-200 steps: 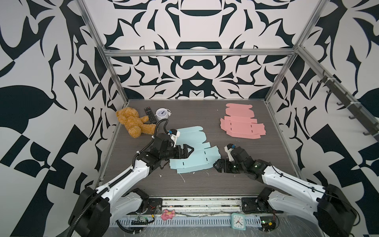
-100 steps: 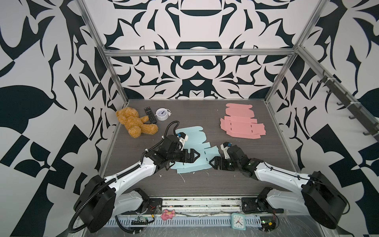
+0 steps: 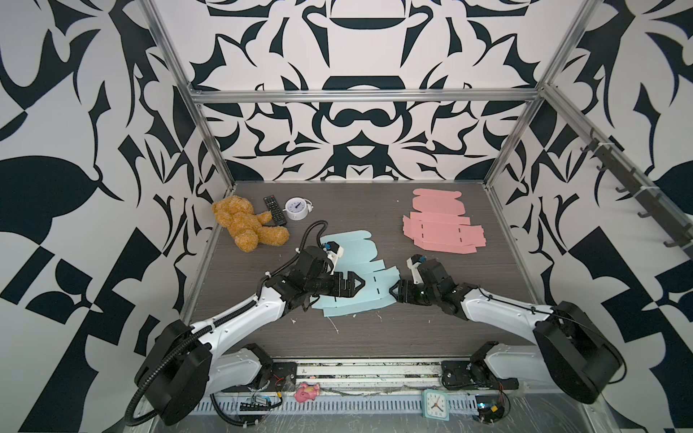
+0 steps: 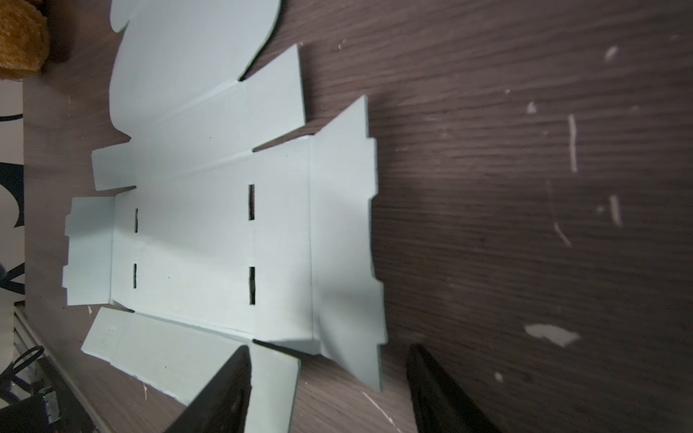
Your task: Fold the paper box
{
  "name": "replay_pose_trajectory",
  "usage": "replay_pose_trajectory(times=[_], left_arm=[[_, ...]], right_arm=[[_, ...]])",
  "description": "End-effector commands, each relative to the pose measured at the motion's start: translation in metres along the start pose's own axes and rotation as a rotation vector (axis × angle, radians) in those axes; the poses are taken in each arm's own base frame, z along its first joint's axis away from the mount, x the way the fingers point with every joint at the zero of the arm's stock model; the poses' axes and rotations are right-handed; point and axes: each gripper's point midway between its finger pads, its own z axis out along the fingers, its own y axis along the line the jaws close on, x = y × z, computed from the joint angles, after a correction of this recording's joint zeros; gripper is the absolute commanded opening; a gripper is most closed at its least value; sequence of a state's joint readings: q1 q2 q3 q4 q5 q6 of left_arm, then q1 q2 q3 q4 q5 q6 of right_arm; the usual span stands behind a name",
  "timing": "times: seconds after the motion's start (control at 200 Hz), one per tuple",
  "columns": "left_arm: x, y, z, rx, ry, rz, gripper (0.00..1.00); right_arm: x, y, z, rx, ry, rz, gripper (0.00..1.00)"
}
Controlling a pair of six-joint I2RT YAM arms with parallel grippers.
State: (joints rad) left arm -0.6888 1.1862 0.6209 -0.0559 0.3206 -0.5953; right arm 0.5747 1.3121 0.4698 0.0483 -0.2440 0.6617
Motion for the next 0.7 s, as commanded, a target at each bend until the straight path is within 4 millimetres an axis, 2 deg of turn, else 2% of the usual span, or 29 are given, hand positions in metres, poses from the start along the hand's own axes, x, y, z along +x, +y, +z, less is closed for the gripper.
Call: replay_pose_trajectory(times=[0.0, 0.545, 0.695], left_arm=[[-0.005, -0.007, -0.003, 0.006, -0.002, 0.017, 0.99], [-0.007, -0.01, -0.009, -0.01, 0.007, 0.011, 0.99], [0.0, -0.003, -0.014, -0.035, 0.007, -0.016, 0.99]], right_arm=[[-0.019, 0.019, 0.0, -0.053, -0.017, -0.065, 0.62], [-0.028, 0.022, 0.01, -0.036, 0.045, -0.171, 0.24], [-0.031, 0.025, 0.014, -0.033, 0.068, -0.196, 0.18]])
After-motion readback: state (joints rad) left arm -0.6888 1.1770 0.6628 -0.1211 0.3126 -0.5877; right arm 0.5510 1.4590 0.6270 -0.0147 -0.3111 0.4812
